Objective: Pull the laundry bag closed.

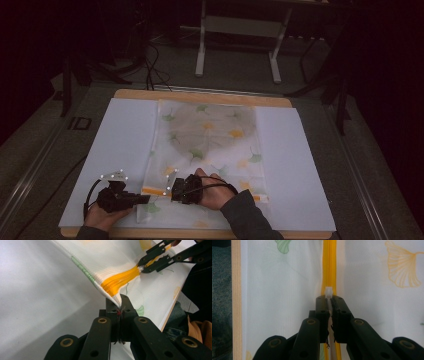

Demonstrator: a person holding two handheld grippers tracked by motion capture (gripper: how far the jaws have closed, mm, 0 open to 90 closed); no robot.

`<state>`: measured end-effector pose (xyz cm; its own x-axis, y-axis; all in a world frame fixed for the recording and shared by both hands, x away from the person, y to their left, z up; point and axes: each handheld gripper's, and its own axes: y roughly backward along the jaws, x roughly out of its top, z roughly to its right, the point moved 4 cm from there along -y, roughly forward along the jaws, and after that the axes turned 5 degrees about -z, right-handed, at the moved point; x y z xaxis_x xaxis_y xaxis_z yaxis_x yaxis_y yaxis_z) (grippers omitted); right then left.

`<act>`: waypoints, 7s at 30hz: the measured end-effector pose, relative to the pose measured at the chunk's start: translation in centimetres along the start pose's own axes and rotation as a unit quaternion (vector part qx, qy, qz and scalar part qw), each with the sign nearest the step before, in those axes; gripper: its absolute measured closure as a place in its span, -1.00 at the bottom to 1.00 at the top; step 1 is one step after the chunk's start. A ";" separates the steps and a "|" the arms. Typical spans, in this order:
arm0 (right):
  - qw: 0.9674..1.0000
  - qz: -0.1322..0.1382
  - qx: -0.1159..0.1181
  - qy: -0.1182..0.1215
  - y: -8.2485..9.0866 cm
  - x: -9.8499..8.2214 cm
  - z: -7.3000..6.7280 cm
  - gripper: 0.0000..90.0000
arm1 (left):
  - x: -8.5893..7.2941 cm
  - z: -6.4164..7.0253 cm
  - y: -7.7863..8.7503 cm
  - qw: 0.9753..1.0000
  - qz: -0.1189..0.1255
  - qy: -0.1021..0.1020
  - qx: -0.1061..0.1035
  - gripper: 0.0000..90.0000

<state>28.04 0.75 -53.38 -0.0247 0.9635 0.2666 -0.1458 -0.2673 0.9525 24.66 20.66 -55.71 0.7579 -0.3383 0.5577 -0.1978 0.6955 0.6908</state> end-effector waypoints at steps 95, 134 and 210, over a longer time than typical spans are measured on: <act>0.996 -0.063 -0.005 -0.056 2.5 -10.0 1.4 0.88 | -0.1 -0.3 0.2 1.000 0.002 0.007 0.003 0.97; 0.994 -0.072 -0.010 -0.081 3.8 -13.6 1.5 0.88 | -0.2 -0.4 0.3 1.000 0.002 0.008 0.003 0.97; 0.989 -0.087 -0.005 -0.117 5.7 -18.9 1.3 0.88 | -0.2 -0.4 0.4 1.000 0.001 0.009 0.002 0.97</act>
<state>28.99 -19.03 -52.83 0.2312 0.9645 0.1274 -0.1366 -0.0974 0.9858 24.70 21.25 -55.78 0.7687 -0.3247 0.5511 -0.2021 0.6941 0.6909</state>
